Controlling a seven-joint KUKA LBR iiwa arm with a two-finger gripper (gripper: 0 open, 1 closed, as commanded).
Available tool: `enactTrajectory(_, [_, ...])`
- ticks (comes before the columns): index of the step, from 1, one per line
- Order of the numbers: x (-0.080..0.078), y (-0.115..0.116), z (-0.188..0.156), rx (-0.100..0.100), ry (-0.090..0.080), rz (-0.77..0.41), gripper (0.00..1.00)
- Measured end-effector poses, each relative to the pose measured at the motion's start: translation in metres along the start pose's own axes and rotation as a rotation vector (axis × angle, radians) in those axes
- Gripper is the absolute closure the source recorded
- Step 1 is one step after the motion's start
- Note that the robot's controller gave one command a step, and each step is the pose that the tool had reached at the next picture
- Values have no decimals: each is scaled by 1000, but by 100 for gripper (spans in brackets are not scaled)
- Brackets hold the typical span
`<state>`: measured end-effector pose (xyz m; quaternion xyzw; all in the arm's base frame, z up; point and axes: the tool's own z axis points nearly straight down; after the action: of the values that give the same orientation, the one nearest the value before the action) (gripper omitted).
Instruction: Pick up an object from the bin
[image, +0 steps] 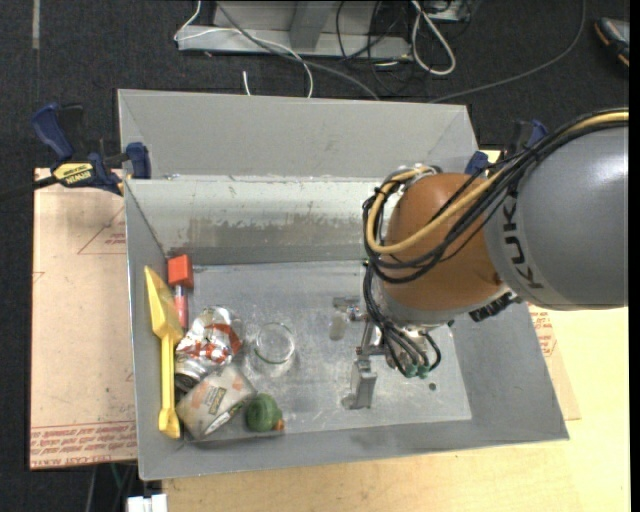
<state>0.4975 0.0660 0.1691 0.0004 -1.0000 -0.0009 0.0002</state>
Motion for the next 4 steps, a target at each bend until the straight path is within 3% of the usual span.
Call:
enactTrajectory(1, [-2, 63, 21, 0, -1, -110, 0])
enactTrajectory(2, [-8, 84, 33, -1, -1, -201, 0])
enactTrajectory(3, [-4, 132, 27, -3, -3, -521, 0])
enactTrajectory(4, [1, 117, 81, -1, -6, -903, 0])
